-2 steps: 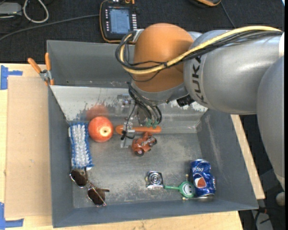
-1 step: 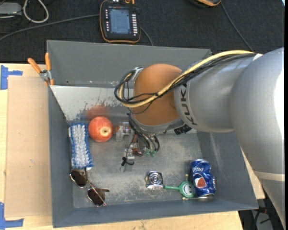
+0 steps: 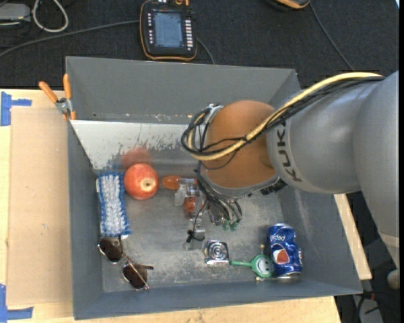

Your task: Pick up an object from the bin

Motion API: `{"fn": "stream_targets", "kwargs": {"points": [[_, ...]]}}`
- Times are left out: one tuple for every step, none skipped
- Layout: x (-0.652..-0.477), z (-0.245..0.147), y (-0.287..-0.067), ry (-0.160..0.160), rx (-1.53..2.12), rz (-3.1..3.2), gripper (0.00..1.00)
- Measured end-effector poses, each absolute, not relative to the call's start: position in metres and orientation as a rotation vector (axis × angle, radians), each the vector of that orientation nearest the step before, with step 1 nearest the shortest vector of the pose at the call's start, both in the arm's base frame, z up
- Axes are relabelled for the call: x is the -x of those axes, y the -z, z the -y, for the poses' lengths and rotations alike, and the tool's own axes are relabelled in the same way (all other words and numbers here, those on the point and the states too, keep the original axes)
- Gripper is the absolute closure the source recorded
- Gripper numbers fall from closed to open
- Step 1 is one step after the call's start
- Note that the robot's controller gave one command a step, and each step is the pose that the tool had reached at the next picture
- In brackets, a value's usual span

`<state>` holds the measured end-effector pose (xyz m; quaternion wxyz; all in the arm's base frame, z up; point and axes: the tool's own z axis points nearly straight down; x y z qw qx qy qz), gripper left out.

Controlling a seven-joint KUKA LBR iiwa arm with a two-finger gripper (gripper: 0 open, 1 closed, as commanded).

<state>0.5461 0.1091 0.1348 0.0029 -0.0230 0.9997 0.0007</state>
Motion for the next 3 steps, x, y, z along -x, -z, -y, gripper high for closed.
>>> {"fn": "stream_targets", "kwargs": {"points": [[-0.515,-0.064,-0.122,0.002,0.073,-3.154,0.00],[-0.543,-0.028,-0.106,-0.008,0.131,-3.129,0.00],[-0.518,-0.052,-0.196,-0.001,-0.274,-3.141,0.00]]}}
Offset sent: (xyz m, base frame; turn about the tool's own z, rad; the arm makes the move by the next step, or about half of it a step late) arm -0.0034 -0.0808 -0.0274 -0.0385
